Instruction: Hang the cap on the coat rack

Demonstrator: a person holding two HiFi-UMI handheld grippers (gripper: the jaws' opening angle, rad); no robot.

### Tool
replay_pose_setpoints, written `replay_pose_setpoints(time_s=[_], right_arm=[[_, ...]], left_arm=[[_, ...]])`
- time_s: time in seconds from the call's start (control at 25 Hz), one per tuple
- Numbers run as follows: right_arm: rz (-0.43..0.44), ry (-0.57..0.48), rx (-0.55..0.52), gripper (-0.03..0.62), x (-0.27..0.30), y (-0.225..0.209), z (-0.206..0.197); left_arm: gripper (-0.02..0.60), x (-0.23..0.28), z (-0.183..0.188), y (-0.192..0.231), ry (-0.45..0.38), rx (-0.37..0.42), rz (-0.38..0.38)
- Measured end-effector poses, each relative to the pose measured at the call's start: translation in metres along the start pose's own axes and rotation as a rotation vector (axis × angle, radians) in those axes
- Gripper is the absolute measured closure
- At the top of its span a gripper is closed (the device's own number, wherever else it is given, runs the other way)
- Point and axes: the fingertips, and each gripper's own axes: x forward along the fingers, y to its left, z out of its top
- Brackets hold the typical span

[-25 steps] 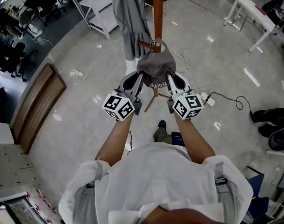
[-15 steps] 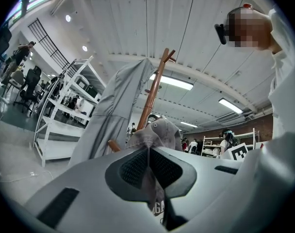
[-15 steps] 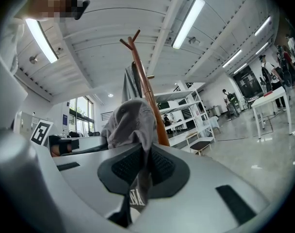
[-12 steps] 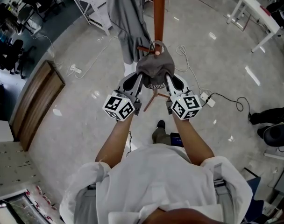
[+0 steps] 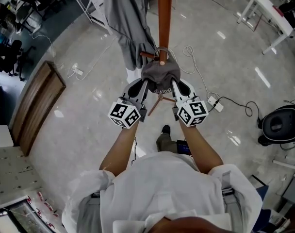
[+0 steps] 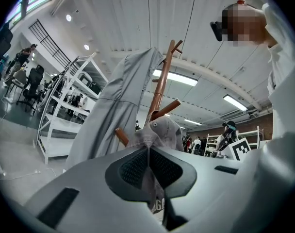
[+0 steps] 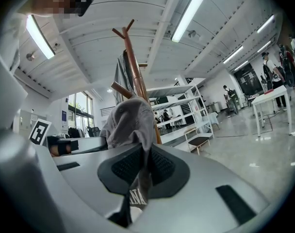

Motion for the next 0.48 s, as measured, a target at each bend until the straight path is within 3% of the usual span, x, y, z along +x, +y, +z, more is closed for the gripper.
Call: replay_pose_setpoints(time_s=[0.48], right_arm=[[0.001, 0.004, -0.013, 0.556, 0.017, -0.019, -0.01]], left_arm=[[0.551, 0.016, -0.017, 0.015, 0.005, 0.021, 0.011]])
